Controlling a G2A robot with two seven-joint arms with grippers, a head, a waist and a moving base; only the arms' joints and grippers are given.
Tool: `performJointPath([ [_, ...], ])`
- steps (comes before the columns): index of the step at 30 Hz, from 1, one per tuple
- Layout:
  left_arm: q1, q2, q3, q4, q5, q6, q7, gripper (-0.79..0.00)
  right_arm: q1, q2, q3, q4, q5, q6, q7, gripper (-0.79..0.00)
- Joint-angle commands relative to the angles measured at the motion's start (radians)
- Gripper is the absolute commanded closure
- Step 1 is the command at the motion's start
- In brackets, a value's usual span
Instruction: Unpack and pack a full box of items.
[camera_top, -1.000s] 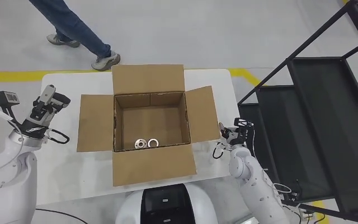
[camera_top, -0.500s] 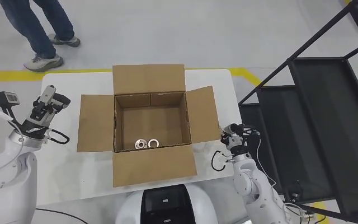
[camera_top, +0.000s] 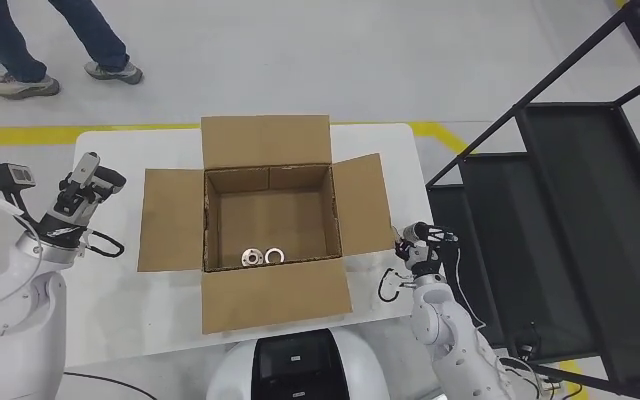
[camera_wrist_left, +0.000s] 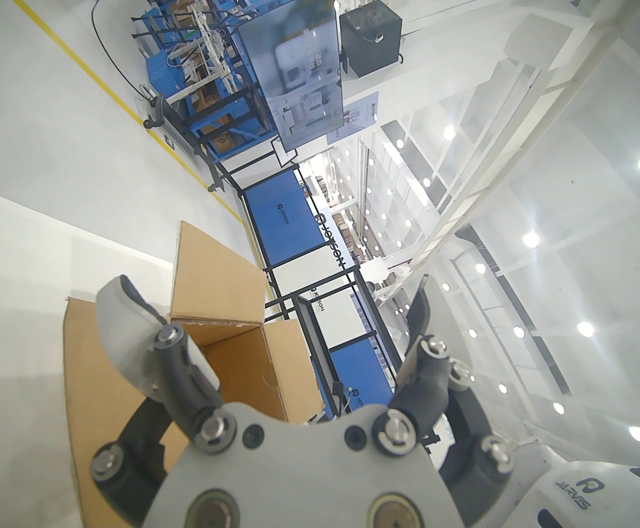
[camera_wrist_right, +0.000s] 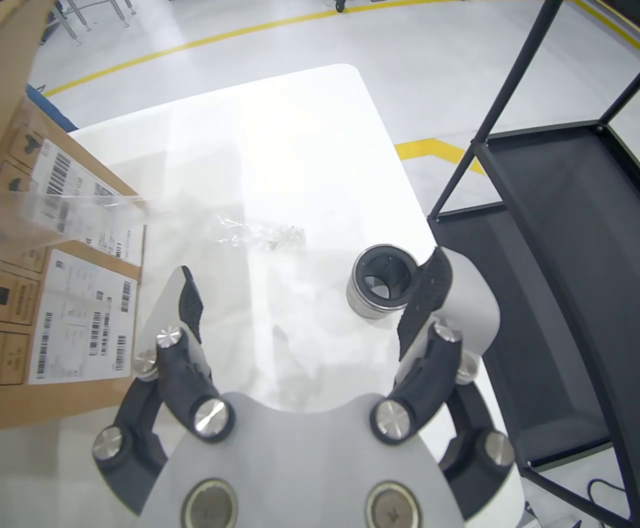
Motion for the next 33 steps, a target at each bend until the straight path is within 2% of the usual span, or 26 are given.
performJointPath([
  [1, 0.0, 0.0, 0.0, 0.0, 0.0, 0.0, 0.0, -0.785, 0.0, 0.0, 0.0, 0.001, 0.0, 0.0, 0.0, -0.785],
  [15, 0.0, 0.0, 0.0, 0.0, 0.0, 0.0, 0.0, -0.785, 0.001, 0.0, 0.001, 0.003, -0.002, 0.0, 0.001, -0.785],
  [22, 0.0, 0.0, 0.0, 0.0, 0.0, 0.0, 0.0, -0.785, 0.031, 0.004, 0.032, 0.073, -0.001, -0.012, 0.045, -0.785],
  [33, 0.0, 0.0, 0.0, 0.0, 0.0, 0.0, 0.0, -0.785, 0.124, -0.006, 0.002, 0.221, 0.021, 0.001, 0.055, -0.785],
])
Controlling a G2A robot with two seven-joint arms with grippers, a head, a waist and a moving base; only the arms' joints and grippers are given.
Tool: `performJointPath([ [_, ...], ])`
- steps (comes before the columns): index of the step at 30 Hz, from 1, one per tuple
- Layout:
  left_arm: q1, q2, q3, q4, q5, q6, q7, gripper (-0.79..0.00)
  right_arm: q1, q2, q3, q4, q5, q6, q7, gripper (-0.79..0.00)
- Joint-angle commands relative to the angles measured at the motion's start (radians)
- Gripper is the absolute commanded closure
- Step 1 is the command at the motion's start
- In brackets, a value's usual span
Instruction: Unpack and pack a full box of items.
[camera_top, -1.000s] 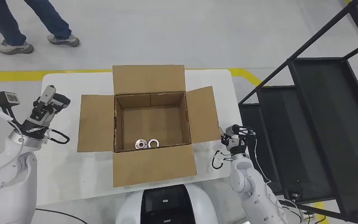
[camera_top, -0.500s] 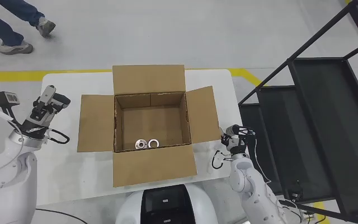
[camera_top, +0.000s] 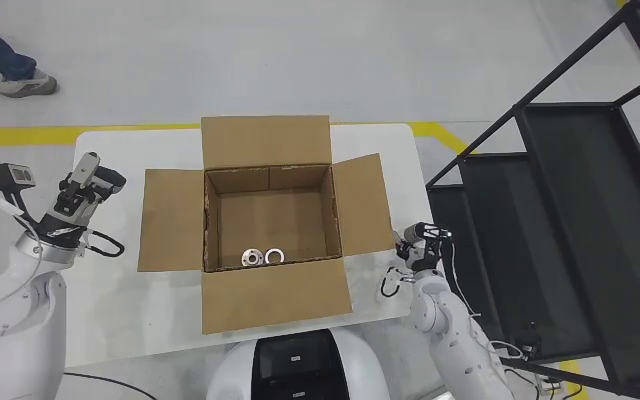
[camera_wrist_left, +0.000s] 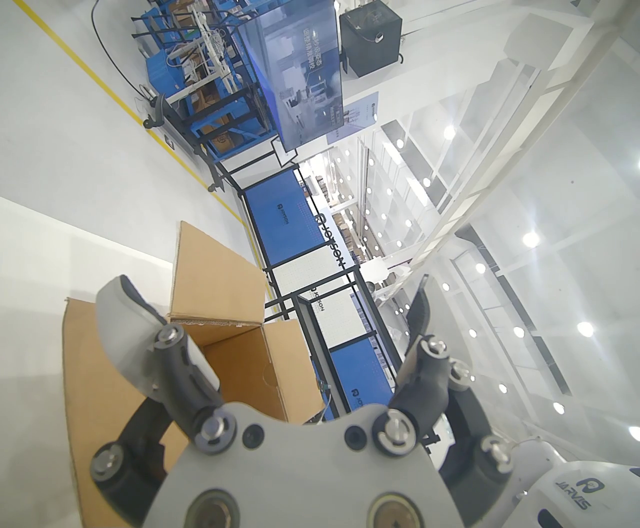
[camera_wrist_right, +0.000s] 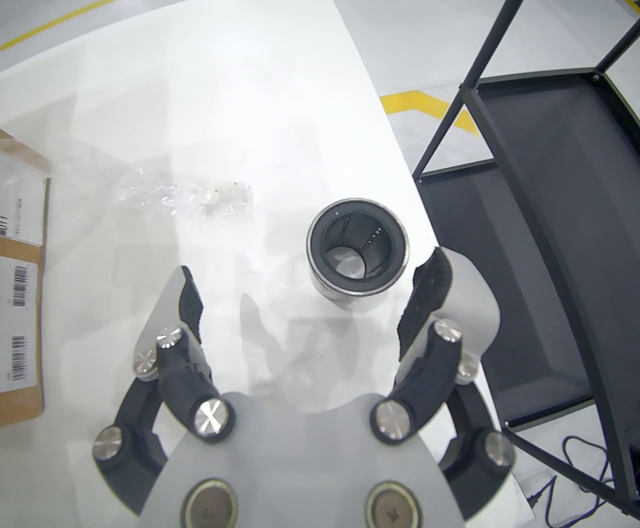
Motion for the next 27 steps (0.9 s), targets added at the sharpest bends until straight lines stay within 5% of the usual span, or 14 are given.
performJointPath([
  [1, 0.0, 0.0, 0.0, 0.0, 0.0, 0.0, 0.0, -0.785, 0.014, -0.002, 0.0, 0.023, 0.004, 0.012, -0.005, -0.785],
  [7, 0.0, 0.0, 0.0, 0.0, 0.0, 0.0, 0.0, -0.785, 0.064, -0.008, -0.003, 0.091, 0.023, 0.036, -0.036, -0.748],
  [9, 0.0, 0.0, 0.0, 0.0, 0.0, 0.0, 0.0, -0.785, 0.08, -0.011, -0.006, 0.109, 0.037, 0.038, -0.044, -0.619],
  [11, 0.0, 0.0, 0.0, 0.0, 0.0, 0.0, 0.0, -0.785, 0.092, -0.013, -0.008, 0.125, 0.043, 0.042, -0.051, -0.317],
  [12, 0.0, 0.0, 0.0, 0.0, 0.0, 0.0, 0.0, -0.785, 0.097, -0.014, -0.01, 0.133, 0.044, 0.042, -0.053, -0.259],
  [13, 0.0, 0.0, 0.0, 0.0, 0.0, 0.0, 0.0, -0.785, 0.102, -0.015, -0.013, 0.14, 0.044, 0.043, -0.053, -0.065],
  [14, 0.0, 0.0, 0.0, 0.0, 0.0, 0.0, 0.0, -0.785, 0.106, -0.016, -0.015, 0.146, 0.044, 0.044, -0.056, 0.0],
  [27, 0.0, 0.0, 0.0, 0.0, 0.0, 0.0, 0.0, -0.785, 0.07, -0.018, -0.006, 0.083, 0.053, 0.002, -0.109, 0.0],
])
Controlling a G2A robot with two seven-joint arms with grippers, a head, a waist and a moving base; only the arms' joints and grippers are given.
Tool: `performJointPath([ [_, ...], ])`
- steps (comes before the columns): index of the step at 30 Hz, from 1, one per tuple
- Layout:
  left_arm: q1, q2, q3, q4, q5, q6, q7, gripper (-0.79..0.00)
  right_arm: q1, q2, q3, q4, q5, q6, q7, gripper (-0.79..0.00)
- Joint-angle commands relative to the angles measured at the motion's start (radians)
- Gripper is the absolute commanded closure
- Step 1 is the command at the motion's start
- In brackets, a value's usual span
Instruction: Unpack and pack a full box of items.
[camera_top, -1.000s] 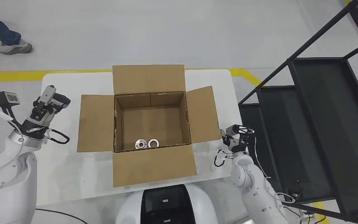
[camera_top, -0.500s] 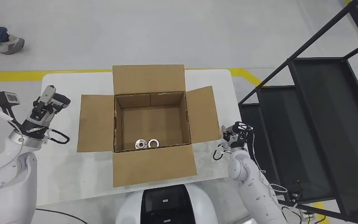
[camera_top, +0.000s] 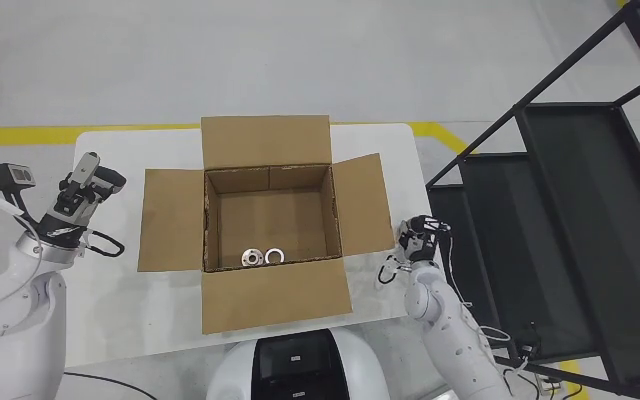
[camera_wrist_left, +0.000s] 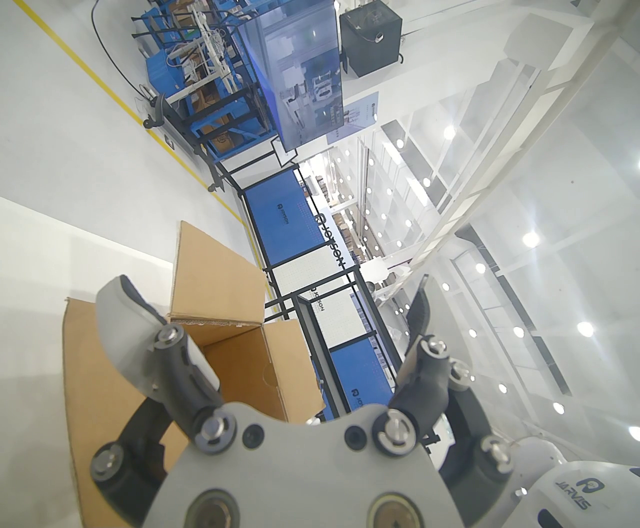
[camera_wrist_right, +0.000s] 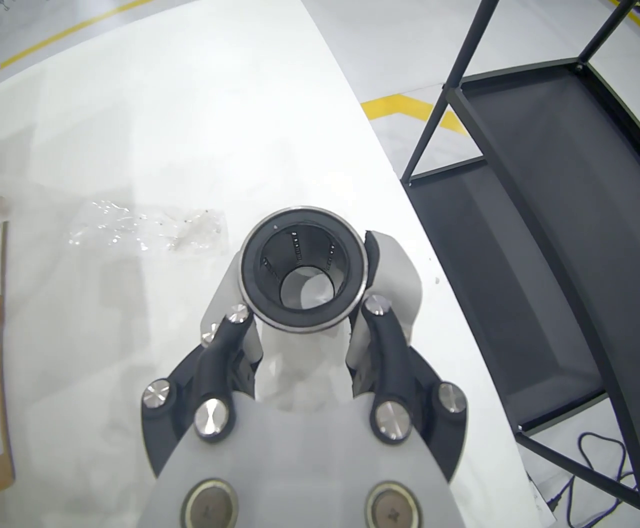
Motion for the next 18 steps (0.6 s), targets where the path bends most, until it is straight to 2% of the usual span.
performJointPath([
  [1, 0.0, 0.0, 0.0, 0.0, 0.0, 0.0, 0.0, -0.785, -0.028, 0.002, 0.012, -0.047, 0.003, -0.012, -0.013, 0.0],
  [7, 0.0, 0.0, 0.0, 0.0, 0.0, 0.0, 0.0, -0.785, -0.164, 0.01, 0.078, -0.279, 0.047, -0.071, -0.052, 0.0],
  [12, 0.0, 0.0, 0.0, 0.0, 0.0, 0.0, 0.0, -0.785, -0.273, 0.016, 0.103, -0.495, 0.073, -0.176, -0.065, 0.0],
  [18, 0.0, 0.0, 0.0, 0.0, 0.0, 0.0, 0.0, -0.785, -0.303, 0.022, 0.071, -0.663, 0.044, -0.307, -0.028, 0.0],
])
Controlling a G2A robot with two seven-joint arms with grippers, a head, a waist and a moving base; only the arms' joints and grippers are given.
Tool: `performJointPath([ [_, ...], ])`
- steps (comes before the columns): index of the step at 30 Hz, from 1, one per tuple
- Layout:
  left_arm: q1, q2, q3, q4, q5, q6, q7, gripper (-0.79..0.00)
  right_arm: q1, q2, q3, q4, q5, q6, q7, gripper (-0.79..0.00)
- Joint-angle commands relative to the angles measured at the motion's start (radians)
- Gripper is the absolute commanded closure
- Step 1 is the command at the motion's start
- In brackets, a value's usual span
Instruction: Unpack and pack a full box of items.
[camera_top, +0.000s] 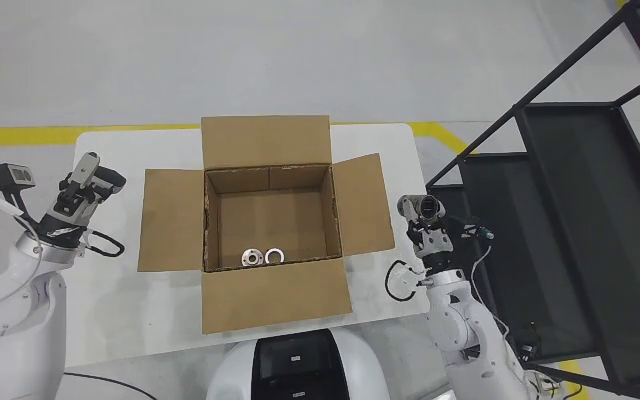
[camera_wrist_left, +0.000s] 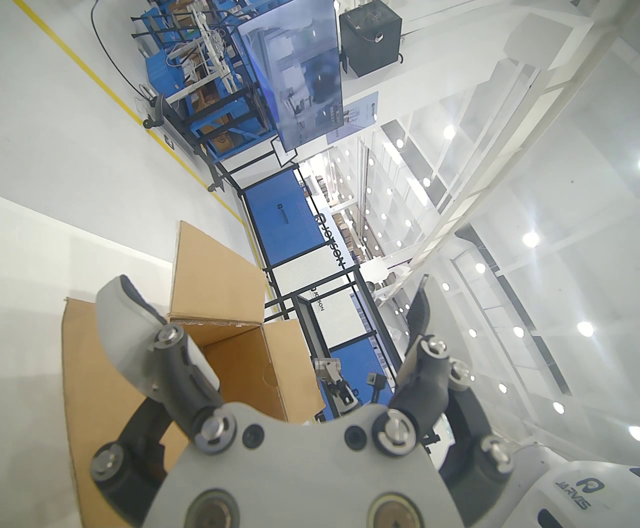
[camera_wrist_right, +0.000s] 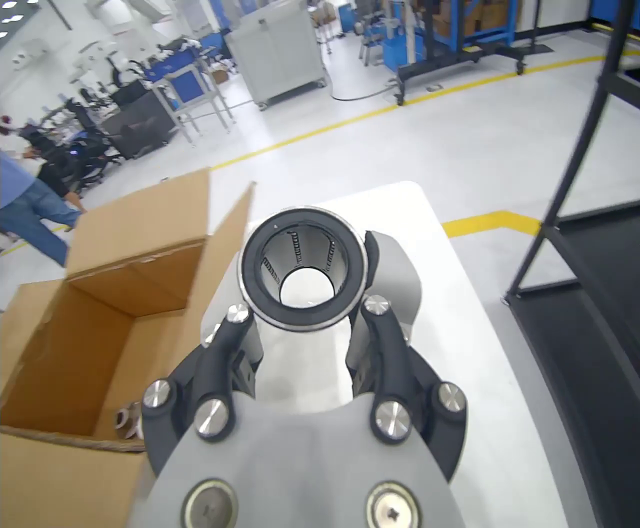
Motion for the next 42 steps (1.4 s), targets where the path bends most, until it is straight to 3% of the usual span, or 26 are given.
performJointPath([
  [1, 0.0, 0.0, 0.0, 0.0, 0.0, 0.0, 0.0, -0.785, 0.01, 0.001, -0.02, -0.038, -0.018, -0.03, 0.017, 0.0],
  [11, 0.0, 0.0, 0.0, 0.0, 0.0, 0.0, 0.0, -0.785, 0.19, -0.008, -0.204, -0.078, -0.103, -0.046, 0.156, 0.0],
  [32, 0.0, 0.0, 0.0, 0.0, 0.0, 0.0, 0.0, -0.785, 0.194, -0.008, -0.208, -0.077, -0.097, -0.053, 0.16, 0.0],
  [42, 0.0, 0.0, 0.0, 0.0, 0.0, 0.0, 0.0, -0.785, 0.489, -0.027, -0.409, 0.174, -0.114, -0.173, 0.397, 0.0],
])
